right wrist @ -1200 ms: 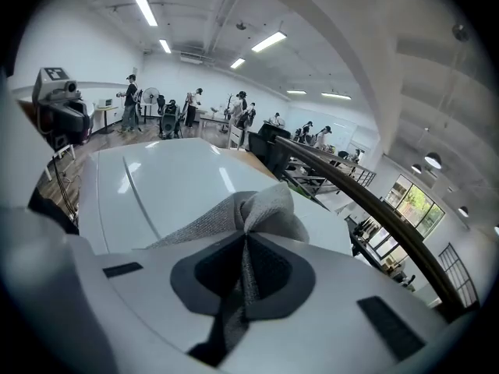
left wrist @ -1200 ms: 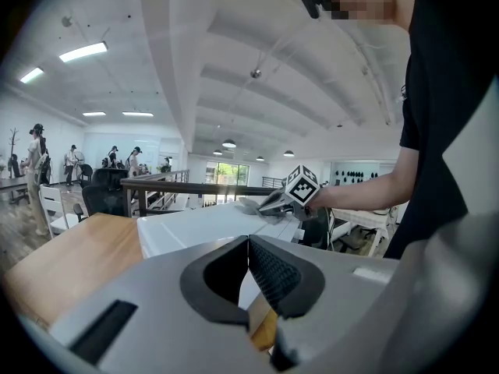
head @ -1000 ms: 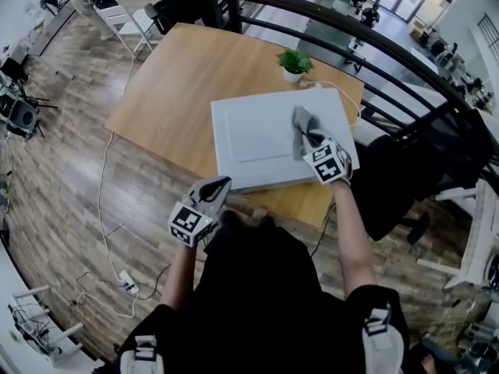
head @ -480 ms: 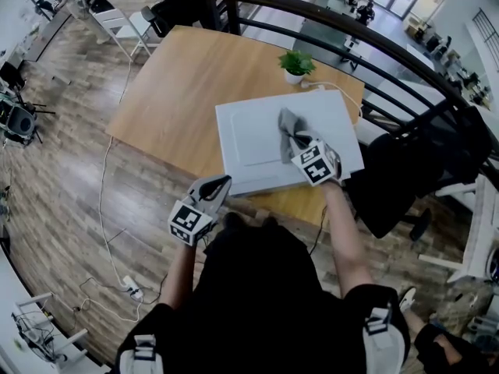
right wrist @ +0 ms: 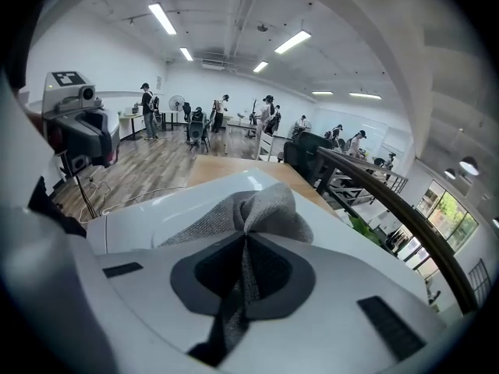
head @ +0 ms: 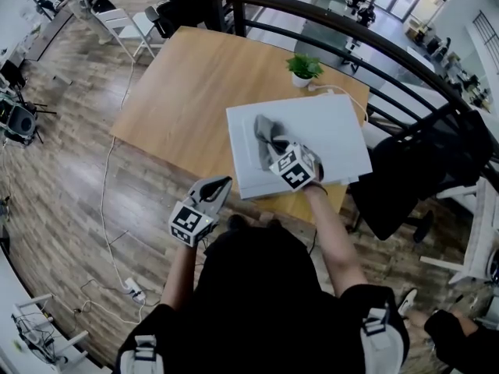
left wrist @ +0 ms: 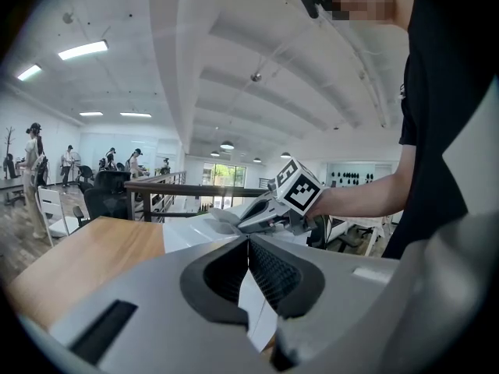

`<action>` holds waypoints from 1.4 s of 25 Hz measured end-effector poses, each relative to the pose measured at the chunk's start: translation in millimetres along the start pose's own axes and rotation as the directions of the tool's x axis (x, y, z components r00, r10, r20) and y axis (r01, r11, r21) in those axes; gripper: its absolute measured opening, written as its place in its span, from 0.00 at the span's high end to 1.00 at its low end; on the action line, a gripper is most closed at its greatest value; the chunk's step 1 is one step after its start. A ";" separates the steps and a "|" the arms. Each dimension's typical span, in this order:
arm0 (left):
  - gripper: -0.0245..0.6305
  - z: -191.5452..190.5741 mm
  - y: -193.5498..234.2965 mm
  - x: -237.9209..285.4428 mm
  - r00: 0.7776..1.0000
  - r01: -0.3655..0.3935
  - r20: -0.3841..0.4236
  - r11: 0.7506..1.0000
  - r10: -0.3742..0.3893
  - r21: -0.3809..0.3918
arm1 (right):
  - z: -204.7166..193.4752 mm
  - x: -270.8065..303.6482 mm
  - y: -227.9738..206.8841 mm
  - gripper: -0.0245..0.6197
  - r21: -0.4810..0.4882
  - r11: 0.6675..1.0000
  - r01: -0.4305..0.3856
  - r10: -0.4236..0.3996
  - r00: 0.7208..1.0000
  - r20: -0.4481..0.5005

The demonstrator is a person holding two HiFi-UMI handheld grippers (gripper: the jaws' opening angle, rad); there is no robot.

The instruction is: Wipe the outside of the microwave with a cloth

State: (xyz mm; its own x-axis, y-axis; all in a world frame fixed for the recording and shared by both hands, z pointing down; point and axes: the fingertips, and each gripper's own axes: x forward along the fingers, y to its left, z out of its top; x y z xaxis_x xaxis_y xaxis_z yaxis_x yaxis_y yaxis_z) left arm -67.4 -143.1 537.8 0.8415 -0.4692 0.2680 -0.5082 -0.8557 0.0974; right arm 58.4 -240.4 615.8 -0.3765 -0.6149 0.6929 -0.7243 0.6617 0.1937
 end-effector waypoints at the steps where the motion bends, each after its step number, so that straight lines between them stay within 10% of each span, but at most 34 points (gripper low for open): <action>1: 0.96 -1.4 2.4 -2.5 1.000 -0.002 -0.001 1.000 0.002 -0.001 | 5.1 2.8 5.4 0.95 -0.011 1.000 -0.005 0.005 1.000 0.003; 15: 0.96 -10.9 41.8 -23.9 1.000 0.004 0.010 1.000 -0.004 -0.001 | 57.9 43.8 62.4 0.95 -0.096 0.993 -0.063 0.063 0.998 -0.006; 35: 0.96 -28.3 75.1 -67.0 1.000 -0.012 -0.010 1.000 0.011 -0.028 | 61.6 52.6 37.7 0.95 -0.042 0.999 0.014 -0.014 1.000 -0.004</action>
State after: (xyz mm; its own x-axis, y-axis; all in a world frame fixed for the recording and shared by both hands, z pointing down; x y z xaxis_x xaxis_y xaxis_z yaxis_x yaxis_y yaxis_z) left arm -167.1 -169.7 554.3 0.8338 -0.4767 0.2783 -0.5228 -0.8439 0.1208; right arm -24.3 -274.3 616.7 -0.3637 -0.6224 0.6931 -0.7045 0.6706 0.2326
